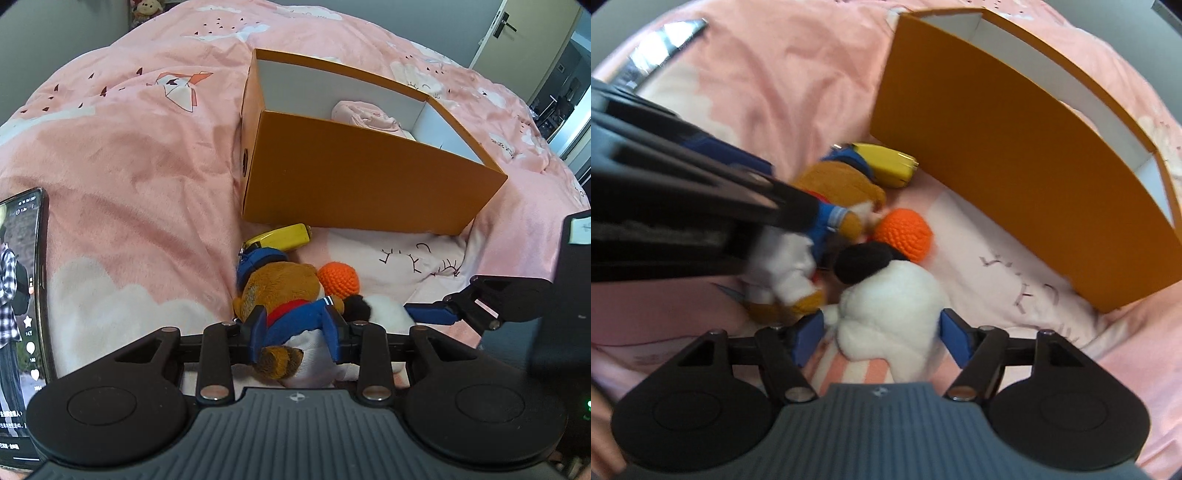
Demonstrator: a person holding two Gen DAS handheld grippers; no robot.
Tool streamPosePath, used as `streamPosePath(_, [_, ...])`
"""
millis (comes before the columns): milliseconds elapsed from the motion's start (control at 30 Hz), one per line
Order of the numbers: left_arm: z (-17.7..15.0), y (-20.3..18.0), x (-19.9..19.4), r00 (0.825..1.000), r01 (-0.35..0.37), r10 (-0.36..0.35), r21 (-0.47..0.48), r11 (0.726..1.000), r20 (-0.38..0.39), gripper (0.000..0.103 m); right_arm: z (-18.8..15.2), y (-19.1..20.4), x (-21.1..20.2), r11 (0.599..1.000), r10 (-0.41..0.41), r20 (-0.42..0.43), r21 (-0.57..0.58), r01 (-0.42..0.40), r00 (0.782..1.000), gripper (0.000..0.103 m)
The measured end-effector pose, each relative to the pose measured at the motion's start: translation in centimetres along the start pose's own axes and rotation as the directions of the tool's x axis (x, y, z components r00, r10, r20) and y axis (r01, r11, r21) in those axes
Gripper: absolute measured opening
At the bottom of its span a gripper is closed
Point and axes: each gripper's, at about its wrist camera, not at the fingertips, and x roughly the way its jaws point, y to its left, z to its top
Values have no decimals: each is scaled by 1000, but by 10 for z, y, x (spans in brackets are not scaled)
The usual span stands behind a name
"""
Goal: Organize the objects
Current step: 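Open both tools and move them to the plush toys beside the shoebox, then grasp the brown bear plush with the left tool while the right tool grasps the white plush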
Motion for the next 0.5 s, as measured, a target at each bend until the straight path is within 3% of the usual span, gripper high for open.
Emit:
streamPosePath(267, [0,-3,-1,998,58,-59,6,998,16,39,-14,-55,-21,971,50,37,232,-58,998,65])
streamPosePath(433, [1,-7,-2,998,62,-63,20,998,19,39,-30,-84,-39,940,-32,62,340,9,998,61])
streamPosePath(500, [1,-7,-3,998,61,-62,18,998,19,39,-37,-95,-40,926,-74,52,374,50,996,49])
